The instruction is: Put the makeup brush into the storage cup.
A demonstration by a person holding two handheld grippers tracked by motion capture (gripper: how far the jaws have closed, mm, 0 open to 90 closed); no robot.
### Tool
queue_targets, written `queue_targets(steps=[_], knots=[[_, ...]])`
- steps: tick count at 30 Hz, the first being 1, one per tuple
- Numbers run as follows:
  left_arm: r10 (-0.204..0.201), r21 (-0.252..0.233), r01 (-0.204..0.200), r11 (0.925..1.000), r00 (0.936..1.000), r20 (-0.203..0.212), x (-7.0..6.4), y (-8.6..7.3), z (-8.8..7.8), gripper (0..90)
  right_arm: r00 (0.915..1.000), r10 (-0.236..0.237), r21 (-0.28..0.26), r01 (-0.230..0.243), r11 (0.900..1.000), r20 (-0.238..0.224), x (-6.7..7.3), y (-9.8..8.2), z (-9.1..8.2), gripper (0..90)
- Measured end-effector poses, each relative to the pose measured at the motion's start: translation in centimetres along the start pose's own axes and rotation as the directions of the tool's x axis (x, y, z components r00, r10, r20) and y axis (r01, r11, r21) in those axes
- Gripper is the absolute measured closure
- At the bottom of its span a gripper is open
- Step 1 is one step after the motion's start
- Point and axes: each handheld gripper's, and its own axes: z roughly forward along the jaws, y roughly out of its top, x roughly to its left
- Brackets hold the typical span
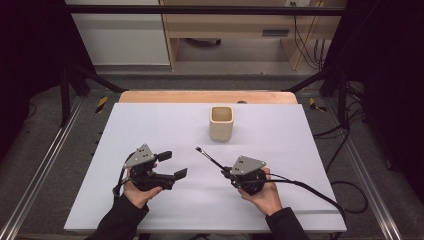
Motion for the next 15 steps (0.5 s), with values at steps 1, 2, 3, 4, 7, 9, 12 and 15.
queue_targets(steps=[1, 2, 3, 4, 7, 9, 12, 15], knots=[[0.000, -0.004, 0.000, 1.0000, 1.0000, 0.003, -0.03, 0.03, 0.01, 13.5, 1.0000, 0.004, -0.009, -0.004, 1.000, -0.002, 0.07, 0.03, 0.04, 83.3], [-0.007, -0.008, 0.007, 0.9999, 0.9998, 0.017, -0.09, 0.09, 0.09, 13.9, 0.9999, 0.010, -0.014, -0.010, 1.000, -0.004, 0.11, 0.05, 0.07, 83.3], [-0.012, -0.012, 0.012, 0.9999, 0.9997, 0.023, -0.13, 0.12, 0.14, 13.9, 0.9999, 0.012, -0.021, -0.012, 1.000, -0.007, 0.13, 0.07, 0.07, 83.3], [-0.018, -0.020, 0.018, 0.9996, 0.9994, 0.029, -0.20, 0.16, 0.20, 13.9, 0.9999, 0.015, -0.025, -0.015, 1.000, -0.009, 0.14, 0.09, 0.06, 83.3], [-0.030, -0.030, 0.031, 0.9991, 0.9986, 0.043, -0.30, 0.33, 0.34, 14.2, 0.9996, 0.027, -0.047, -0.028, 0.999, -0.009, 0.15, 0.19, 0.00, 83.3], [-0.035, -0.034, 0.037, 0.9987, 0.9981, 0.050, -0.35, 0.45, 0.39, 14.6, 0.9994, 0.032, -0.058, -0.033, 0.998, -0.011, 0.15, 0.25, -0.05, 83.3], [-0.046, -0.042, 0.049, 0.9980, 0.9965, 0.070, -0.52, 0.70, 0.46, 14.8, 0.9990, 0.041, -0.073, -0.042, 0.996, -0.015, 0.14, 0.34, -0.10, 83.3], [-0.040, -0.045, 0.043, 0.9981, 0.9964, 0.075, -0.73, 0.88, 0.53, 15.1, 0.9989, 0.044, -0.082, -0.045, 0.996, -0.017, 0.19, 0.45, -0.13, 83.3]])
